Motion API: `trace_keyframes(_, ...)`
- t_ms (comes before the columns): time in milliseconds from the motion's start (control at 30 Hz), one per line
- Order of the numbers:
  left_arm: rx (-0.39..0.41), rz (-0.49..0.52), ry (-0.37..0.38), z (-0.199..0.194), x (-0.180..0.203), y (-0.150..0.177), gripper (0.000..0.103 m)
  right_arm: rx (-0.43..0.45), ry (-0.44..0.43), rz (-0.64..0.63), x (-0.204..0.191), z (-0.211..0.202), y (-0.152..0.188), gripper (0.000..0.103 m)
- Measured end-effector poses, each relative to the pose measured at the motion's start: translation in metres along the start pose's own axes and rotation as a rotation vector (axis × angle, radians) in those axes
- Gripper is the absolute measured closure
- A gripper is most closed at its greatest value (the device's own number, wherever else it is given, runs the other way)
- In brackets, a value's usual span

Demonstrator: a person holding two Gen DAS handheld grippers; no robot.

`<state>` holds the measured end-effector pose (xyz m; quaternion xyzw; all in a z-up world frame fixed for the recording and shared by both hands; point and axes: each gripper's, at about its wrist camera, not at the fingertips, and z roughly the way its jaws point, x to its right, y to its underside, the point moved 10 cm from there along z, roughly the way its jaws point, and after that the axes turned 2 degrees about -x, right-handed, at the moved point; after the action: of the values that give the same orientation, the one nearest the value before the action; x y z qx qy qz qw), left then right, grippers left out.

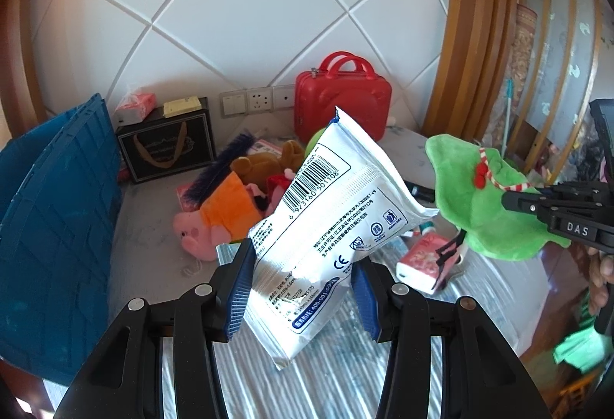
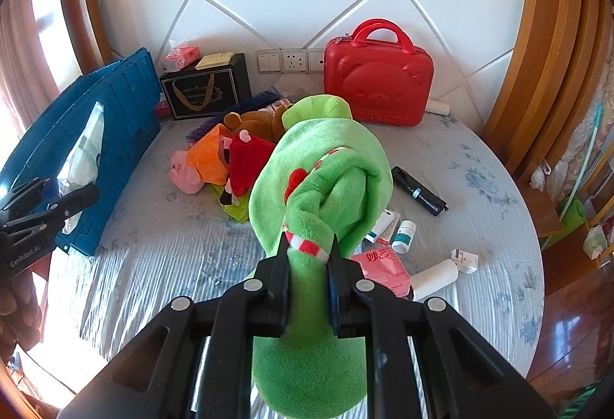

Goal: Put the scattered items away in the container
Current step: 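Carry the wipes packet in the left tool while the right tool carries the green plush to the crate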

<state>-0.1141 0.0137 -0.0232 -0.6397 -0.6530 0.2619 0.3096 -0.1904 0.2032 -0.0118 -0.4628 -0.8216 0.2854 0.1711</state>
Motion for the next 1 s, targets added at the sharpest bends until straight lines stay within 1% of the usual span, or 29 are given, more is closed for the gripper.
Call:
trace_keyframes(267, 0.015, -0.005, 0.034, -0.017, -0.035, 0.001, 0.056, -0.006, 0.025, -0.008, -0.045, -0.003, -0.003, 0.088)
trace_keyframes(567, 0.068, -0.008, 0.067, -0.052, -0.095, -0.013, 0.056, 0.012, 0.038, -0.023, -0.12, -0.011, -0.02, 0.088)
trace_keyframes(733, 0.11, -0.024, 0.064, -0.07, -0.136, -0.023, 0.056, 0.03, 0.027, -0.053, -0.166, -0.013, -0.036, 0.088)
trace_keyframes(1000, 0.169, -0.071, 0.036, -0.097, -0.206, -0.032, 0.056, 0.069, 0.002, -0.129, -0.244, -0.011, -0.071, 0.088)
